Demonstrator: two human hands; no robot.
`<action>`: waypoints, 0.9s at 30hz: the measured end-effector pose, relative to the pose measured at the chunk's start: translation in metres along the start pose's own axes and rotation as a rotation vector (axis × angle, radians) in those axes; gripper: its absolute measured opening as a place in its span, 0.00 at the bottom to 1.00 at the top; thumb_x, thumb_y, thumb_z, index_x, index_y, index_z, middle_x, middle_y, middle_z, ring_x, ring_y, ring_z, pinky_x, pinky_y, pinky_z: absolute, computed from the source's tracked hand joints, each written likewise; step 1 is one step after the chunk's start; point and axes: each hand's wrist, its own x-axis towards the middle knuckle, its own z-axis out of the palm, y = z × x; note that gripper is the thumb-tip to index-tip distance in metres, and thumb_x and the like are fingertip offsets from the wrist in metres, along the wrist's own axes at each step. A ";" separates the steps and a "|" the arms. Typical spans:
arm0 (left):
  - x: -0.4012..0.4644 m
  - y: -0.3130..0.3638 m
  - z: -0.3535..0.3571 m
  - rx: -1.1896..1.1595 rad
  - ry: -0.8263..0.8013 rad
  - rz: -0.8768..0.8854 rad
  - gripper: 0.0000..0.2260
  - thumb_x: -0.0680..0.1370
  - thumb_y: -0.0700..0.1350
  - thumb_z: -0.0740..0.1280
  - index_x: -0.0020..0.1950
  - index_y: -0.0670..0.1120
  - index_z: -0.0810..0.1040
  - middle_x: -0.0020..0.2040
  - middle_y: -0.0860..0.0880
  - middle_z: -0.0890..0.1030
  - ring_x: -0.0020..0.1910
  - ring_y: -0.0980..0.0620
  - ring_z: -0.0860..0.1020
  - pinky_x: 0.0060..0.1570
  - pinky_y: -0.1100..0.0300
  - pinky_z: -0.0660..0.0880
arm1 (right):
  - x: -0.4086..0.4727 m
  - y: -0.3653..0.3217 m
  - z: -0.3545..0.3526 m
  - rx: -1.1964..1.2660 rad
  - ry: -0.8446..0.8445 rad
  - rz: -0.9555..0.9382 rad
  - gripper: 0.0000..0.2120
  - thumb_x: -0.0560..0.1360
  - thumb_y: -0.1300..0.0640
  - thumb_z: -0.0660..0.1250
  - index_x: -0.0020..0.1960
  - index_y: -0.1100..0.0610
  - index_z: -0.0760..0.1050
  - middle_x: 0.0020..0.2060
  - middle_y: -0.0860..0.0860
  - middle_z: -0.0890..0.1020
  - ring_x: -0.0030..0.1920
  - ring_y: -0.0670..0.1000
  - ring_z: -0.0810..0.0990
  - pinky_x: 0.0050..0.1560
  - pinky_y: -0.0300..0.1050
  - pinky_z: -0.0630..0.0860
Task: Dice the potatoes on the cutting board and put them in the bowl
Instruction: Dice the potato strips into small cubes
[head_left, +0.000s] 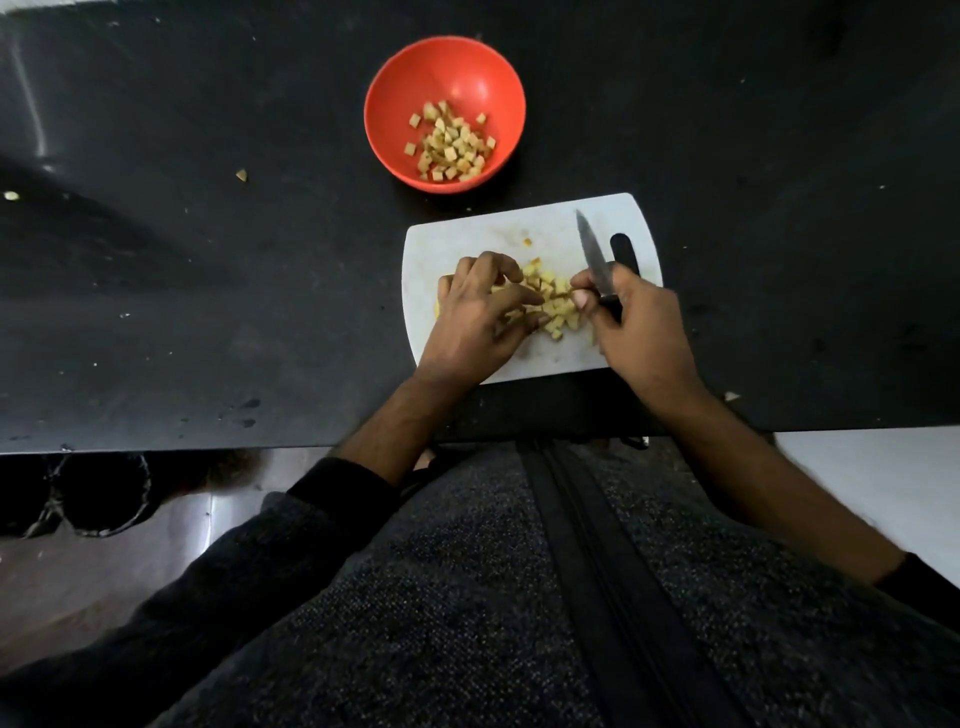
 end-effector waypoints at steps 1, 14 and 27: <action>-0.001 -0.002 -0.002 -0.004 0.018 -0.013 0.10 0.77 0.54 0.71 0.52 0.50 0.84 0.56 0.47 0.76 0.55 0.45 0.74 0.48 0.48 0.69 | -0.001 0.001 -0.003 -0.023 0.012 -0.009 0.06 0.79 0.58 0.68 0.54 0.56 0.80 0.46 0.44 0.84 0.47 0.40 0.81 0.47 0.26 0.73; -0.007 -0.024 -0.012 -0.113 -0.004 -0.310 0.26 0.72 0.55 0.77 0.66 0.45 0.80 0.59 0.48 0.74 0.62 0.50 0.71 0.58 0.62 0.71 | 0.006 0.003 0.016 -0.179 -0.108 0.006 0.09 0.74 0.55 0.72 0.53 0.55 0.77 0.46 0.50 0.79 0.47 0.50 0.78 0.48 0.47 0.77; -0.004 -0.023 -0.018 -0.124 -0.042 -0.277 0.21 0.75 0.50 0.75 0.66 0.48 0.80 0.58 0.51 0.77 0.59 0.51 0.70 0.55 0.65 0.64 | 0.019 -0.010 0.000 0.031 -0.072 -0.028 0.08 0.78 0.59 0.69 0.57 0.56 0.80 0.46 0.46 0.84 0.47 0.39 0.82 0.48 0.27 0.73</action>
